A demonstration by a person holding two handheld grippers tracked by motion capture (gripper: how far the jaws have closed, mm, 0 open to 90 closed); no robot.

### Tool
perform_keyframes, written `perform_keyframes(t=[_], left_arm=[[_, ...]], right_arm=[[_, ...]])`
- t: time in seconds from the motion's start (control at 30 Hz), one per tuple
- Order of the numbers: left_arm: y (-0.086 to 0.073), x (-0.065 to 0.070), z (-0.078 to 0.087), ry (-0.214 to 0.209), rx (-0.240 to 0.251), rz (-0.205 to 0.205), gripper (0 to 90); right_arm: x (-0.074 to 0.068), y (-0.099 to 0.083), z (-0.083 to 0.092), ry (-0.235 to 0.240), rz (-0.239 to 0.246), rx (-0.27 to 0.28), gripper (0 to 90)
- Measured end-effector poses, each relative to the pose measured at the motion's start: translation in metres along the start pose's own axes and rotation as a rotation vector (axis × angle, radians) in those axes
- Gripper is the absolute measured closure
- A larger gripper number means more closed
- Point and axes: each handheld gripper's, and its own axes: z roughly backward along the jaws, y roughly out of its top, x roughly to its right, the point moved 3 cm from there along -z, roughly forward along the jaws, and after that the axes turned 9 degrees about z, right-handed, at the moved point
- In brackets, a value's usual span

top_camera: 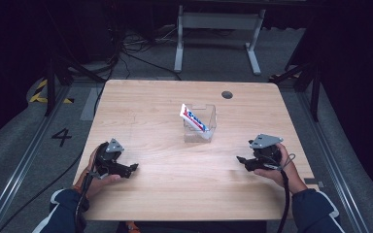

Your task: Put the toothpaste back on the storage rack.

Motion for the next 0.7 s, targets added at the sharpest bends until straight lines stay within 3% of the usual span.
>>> perform_keyframes(t=[0.7], left_arm=[[0.0,0.0,0.0,0.0,0.0,0.0,0.4]], right_arm=[[0.0,-0.055,0.023,-0.027,-0.077,-0.031,26.0]])
